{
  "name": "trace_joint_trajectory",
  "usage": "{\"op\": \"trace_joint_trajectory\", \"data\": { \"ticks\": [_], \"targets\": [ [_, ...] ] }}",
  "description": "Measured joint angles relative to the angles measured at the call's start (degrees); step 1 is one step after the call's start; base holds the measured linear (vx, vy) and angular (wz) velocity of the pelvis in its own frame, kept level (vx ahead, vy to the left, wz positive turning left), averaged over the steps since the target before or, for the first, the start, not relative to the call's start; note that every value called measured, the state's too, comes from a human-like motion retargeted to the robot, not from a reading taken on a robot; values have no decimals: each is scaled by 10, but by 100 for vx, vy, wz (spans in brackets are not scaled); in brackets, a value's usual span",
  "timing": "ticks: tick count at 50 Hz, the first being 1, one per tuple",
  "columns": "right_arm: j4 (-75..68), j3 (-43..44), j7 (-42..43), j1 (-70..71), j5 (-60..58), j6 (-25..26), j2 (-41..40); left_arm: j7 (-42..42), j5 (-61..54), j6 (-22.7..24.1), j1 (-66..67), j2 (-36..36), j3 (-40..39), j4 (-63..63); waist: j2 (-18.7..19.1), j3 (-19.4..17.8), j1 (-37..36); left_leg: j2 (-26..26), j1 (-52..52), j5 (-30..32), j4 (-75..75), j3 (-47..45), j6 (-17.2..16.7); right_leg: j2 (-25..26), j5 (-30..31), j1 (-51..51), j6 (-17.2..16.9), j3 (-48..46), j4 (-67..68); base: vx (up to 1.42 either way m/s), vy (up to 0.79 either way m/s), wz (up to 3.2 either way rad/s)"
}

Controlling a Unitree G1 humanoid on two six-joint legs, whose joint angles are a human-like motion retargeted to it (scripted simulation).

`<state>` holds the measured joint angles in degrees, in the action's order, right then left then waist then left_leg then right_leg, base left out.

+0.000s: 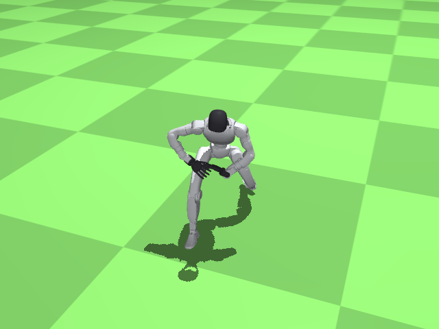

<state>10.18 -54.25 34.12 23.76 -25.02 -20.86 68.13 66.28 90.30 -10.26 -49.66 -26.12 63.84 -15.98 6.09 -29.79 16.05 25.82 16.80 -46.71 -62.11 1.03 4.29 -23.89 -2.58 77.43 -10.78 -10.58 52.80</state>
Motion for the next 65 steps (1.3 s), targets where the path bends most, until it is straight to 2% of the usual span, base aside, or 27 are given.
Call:
{"op": "trace_joint_trajectory", "data": {
  "ticks": [3,7,11,13,15,17,18,20,22,23,24,25,27,28,30,32,34,36,38,39,40,42,45,48,51,60,65],
  "targets": [
    [15,-2,-5,14,13,8,2,3,-15,4,-2,-27,-1,22,33,0,2,19,-36,7,26,-16,-2,-6,-58,16,37,15,79,32,-14,17],
    [-41,-23,-24,47,18,9,-20,-12,-30,28,5,-5,7,-43,67,6,48,13,-135,101,188,-13,-63,-44,-145,-30,39,11,142,56,-31,91],
    [-283,-93,-40,95,-26,-9,-154,-49,-9,42,-2,142,83,-319,57,40,103,-23,-243,368,387,54,-136,-60,-179,-157,50,-32,101,64,-49,63],
    [-432,-86,-53,83,-47,-11,-262,-108,2,77,-3,213,125,-459,46,62,112,-49,-260,508,450,115,-155,-36,-140,-236,42,-70,8,55,-50,-27],
    [-551,-34,-73,46,-44,-5,-370,-172,6,125,3,243,140,-535,29,82,103,-94,-260,572,480,180,-158,16,-48,-330,12,-89,-149,47,-45,-94],
    [-591,36,-108,-3,14,-3,-443,-203,-30,183,17,218,110,-527,-8,97,88,-174,-245,530,476,221,-134,56,87,-437,-26,-62,-348,41,-39,-133],
    [-587,73,-130,-32,55,-8,-469,-210,-59,218,29,187,82,-497,-31,104,77,-216,-233,497,471,221,-122,66,141,-483,-25,-35,-430,37,-43,-178],
    [-561,131,-172,-84,146,-27,-513,-208,-151,338,68,106,17,-419,-64,110,36,-257,-196,442,472,182,-123,106,190,-550,-42,-4,-528,30,-53,-243],
    [-545,155,-213,-112,229,-53,-550,-283,-388,565,138,35,-61,-333,-86,128,-26,-264,-126,420,484,101,-120,147,177,-586,-42,7,-546,25,-42,-309],
    [-549,157,-229,-117,258,-63,-568,-412,-614,693,189,17,-101,-294,-97,142,-58,-269,-86,416,494,57,-110,152,166,-601,-42,11,-537,33,-8,-317],
    [-557,173,-250,-131,264,-107,-579,-567,-827,761,233,15,-124,-256,-100,165,-91,-274,-47,409,509,17,-94,147,155,-614,-30,18,-516,41,19,-313],
    [-568,197,-273,-149,258,-168,-587,-735,-1034,800,273,20,-139,-217,-101,193,-125,-280,-9,401,526,-23,-75,135,143,-626,-11,28,-488,45,20,-334],
    [-596,184,-247,-123,220,-173,-595,-865,-1160,795,302,-53,-199,-150,-101,200,-200,-246,52,371,549,-82,-67,145,141,-665,1,52,-432,41,2,-366],
    [-610,175,-227,-106,192,-180,-597,-872,-1173,834,312,-84,-215,-133,-100,201,-236,-226,78,352,561,-103,-67,147,138,-687,5,72,-407,41,-3,-360],
    [-630,149,-195,-72,128,-177,-598,-880,-1202,864,336,-128,-228,-104,-103,201,-301,-187,123,307,588,-142,-75,142,127,-734,-3,112,-372,41,-13,-332],
    [-630,84,-160,-29,89,-167,-588,-874,-1198,883,329,-174,-219,-105,-102,207,-364,-100,166,276,617,-185,-122,168,143,-781,-42,98,-387,35,-53,-309],
    [-610,27,-133,8,45,-156,-578,-865,-1159,906,310,-224,-209,-110,-106,215,-419,-38,205,272,622,-210,-152,160,146,-813,-42,87,-406,33,-32,-296],
    [-569,-28,-115,49,13,-144,-569,-827,-1100,908,283,-266,-191,-102,-120,215,-464,-6,258,343,567,-171,-154,119,126,-838,-42,84,-426,21,11,-251],
    [-531,-68,-119,100,-10,-139,-563,-702,-940,862,258,-294,-177,-64,-155,195,-478,-43,346,435,413,-122,-130,4,51,-859,-42,77,-426,6,56,-118],
    [-523,-86,-126,132,-24,-141,-568,-631,-841,841,251,-303,-179,-46,-170,170,-473,-58,388,445,310,-108,-122,-47,-4,-873,-18,67,-405,5,52,-37],
    [-520,-104,-133,167,-39,-144,-576,-564,-744,825,246,-311,-184,-31,-181,140,-465,-64,427,440,203,-96,-118,-86,-64,-889,18,54,-374,7,30,-10],
    [-536,-135,-122,234,-44,-142,-599,-494,-671,818,202,-316,-162,-38,-203,72,-444,-71,465,392,65,-104,-105,-145,-162,-885,61,70,-263,3,16,23],
    [-554,-159,-86,295,-51,-132,-613,-381,-569,781,101,-304,-79,-60,-240,9,-413,-91,504,365,-11,-131,-83,-203,-235,-835,76,117,-139,-3,7,47],
    [-532,-159,-43,297,-52,-115,-603,-214,-400,676,1,-286,36,-77,-248,4,-401,-89,535,371,-7,-130,-84,-209,-268,-813,81,93,-146,-1,1,10],
    [-525,-157,-6,287,-48,-100,-604,-116,-307,606,-59,-276,105,-97,-252,3,-415,-73,540,381,34,-124,-95,-198,-278,-815,76,39,-219,-3,-9,-40],
    [-592,-193,61,269,-86,-89,-618,-68,-218,587,-94,-225,164,-153,-253,1,-467,-37,515,456,210,-118,-115,-138,-194,-828,16,-95,-400,-9,-20,-28],
    [-538,-192,52,267,-99,-90,-575,-49,-190,550,-107,-237,164,-112,-228,1,-435,-44,538,456,183,-87,-109,-125,-245,-836,15,-85,-360,-4,-14,39]
  ]
}}
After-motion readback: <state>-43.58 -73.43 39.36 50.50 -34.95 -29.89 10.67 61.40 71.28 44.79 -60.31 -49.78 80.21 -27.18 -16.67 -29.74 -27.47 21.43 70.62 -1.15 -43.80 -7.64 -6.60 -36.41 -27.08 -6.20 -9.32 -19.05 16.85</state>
